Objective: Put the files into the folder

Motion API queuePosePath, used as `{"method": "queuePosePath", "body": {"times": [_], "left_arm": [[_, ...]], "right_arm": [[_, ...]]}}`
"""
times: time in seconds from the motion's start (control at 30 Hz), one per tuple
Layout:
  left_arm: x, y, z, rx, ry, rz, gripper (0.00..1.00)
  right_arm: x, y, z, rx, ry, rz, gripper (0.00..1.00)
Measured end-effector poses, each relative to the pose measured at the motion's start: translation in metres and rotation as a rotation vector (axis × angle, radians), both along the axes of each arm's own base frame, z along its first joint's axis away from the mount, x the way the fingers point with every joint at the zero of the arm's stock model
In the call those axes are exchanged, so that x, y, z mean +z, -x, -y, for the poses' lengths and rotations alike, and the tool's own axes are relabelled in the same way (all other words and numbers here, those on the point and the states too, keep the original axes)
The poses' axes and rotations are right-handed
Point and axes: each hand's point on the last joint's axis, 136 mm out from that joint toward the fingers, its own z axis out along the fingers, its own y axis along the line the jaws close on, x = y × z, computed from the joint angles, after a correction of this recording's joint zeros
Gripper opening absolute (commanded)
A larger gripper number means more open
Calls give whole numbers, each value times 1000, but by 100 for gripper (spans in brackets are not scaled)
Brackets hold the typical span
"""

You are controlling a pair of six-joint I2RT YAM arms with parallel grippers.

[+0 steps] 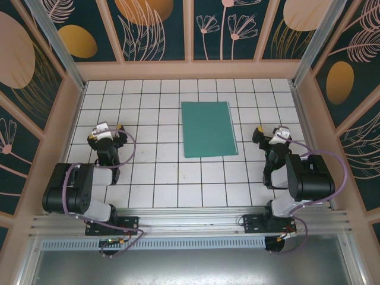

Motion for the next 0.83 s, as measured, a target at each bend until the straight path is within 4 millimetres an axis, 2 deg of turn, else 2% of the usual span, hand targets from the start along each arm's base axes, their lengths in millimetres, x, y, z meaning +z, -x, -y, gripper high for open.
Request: {"method": "queuePosePath", "body": {"times": [0.13, 0.33, 0.83], "left_arm": [[-10, 16, 2, -21, -4, 9, 99], [9, 2, 4, -26, -4, 66, 99], [9, 2, 4, -26, -4, 68, 99]], "right_arm": [[0, 0, 0, 0, 0, 0, 99], [0, 0, 0, 0, 1, 0, 99], [0, -2, -4, 11, 2, -4, 99]]}}
